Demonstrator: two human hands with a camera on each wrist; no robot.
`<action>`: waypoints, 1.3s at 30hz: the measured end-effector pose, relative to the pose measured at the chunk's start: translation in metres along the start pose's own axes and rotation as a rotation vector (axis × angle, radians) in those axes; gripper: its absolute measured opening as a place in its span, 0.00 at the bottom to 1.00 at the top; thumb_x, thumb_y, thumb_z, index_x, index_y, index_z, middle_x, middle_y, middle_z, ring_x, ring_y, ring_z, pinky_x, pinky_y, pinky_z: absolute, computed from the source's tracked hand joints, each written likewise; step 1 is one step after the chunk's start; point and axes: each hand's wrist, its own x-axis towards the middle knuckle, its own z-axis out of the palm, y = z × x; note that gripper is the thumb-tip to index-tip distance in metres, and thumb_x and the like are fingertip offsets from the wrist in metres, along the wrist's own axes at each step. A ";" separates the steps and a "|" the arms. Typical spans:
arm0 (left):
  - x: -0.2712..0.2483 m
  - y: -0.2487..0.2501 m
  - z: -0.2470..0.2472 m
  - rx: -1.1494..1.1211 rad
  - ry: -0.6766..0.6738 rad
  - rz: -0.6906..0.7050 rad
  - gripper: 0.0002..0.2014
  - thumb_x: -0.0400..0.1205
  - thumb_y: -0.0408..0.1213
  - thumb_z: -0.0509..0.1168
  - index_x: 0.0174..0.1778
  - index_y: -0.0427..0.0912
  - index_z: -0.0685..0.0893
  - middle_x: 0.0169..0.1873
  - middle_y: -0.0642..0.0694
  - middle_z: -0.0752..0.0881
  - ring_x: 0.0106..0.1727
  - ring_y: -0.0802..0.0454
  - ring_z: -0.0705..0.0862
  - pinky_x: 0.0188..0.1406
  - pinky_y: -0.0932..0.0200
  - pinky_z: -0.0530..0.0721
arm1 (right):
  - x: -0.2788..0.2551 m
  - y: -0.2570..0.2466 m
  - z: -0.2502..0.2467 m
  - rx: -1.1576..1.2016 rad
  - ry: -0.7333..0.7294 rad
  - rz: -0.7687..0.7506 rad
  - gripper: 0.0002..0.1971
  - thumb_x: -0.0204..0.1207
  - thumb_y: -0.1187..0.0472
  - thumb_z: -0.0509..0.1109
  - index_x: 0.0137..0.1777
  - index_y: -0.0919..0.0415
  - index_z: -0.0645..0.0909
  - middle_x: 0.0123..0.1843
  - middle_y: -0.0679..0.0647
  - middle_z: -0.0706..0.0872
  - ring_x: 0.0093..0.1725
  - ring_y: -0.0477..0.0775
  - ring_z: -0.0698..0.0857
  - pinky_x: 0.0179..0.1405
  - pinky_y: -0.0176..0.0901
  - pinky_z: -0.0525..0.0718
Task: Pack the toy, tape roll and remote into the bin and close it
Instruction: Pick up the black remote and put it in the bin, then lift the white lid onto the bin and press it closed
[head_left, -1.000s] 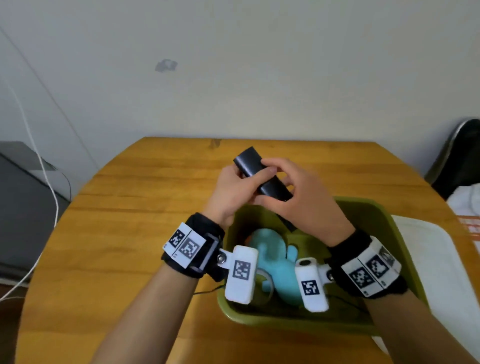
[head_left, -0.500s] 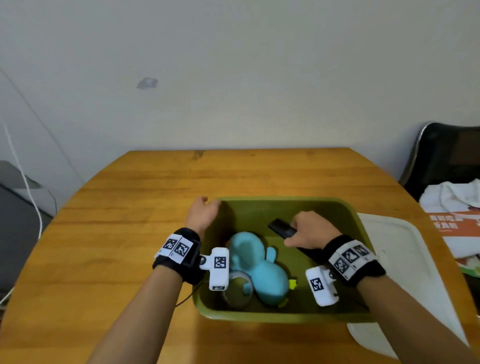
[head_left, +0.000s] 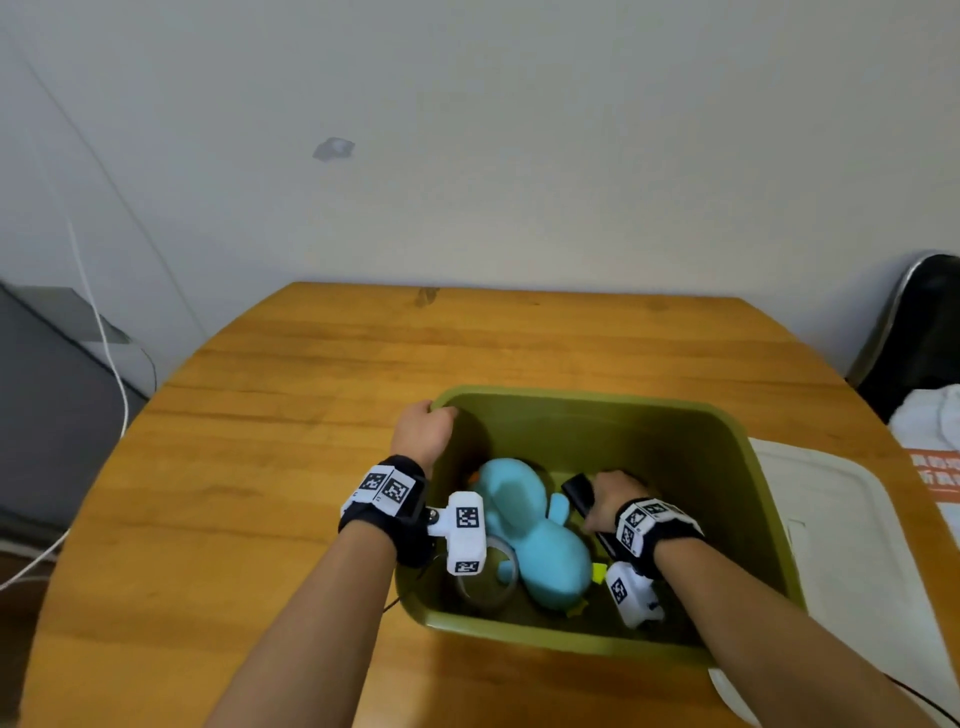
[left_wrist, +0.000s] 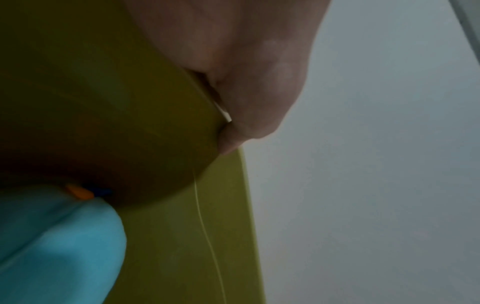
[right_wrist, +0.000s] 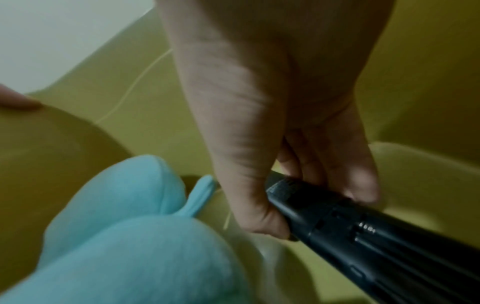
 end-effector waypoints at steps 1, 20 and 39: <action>0.004 -0.003 0.001 0.014 0.011 0.007 0.34 0.77 0.47 0.64 0.79 0.35 0.78 0.74 0.38 0.84 0.75 0.37 0.81 0.77 0.39 0.77 | 0.001 -0.001 0.003 -0.009 0.012 0.002 0.24 0.68 0.53 0.83 0.62 0.59 0.82 0.60 0.57 0.88 0.60 0.59 0.89 0.50 0.46 0.87; -0.022 0.051 0.046 0.467 0.149 0.243 0.27 0.82 0.47 0.61 0.77 0.43 0.78 0.79 0.34 0.74 0.83 0.36 0.65 0.84 0.40 0.63 | -0.110 0.070 -0.083 0.963 0.493 -0.151 0.15 0.80 0.42 0.71 0.56 0.51 0.86 0.51 0.48 0.92 0.45 0.48 0.92 0.46 0.43 0.89; -0.061 0.079 0.230 1.034 -0.280 0.470 0.29 0.85 0.60 0.49 0.77 0.51 0.80 0.79 0.42 0.79 0.84 0.38 0.68 0.86 0.29 0.40 | -0.061 0.258 -0.004 0.767 0.380 0.463 0.11 0.76 0.54 0.72 0.42 0.63 0.80 0.40 0.61 0.86 0.46 0.66 0.91 0.43 0.50 0.86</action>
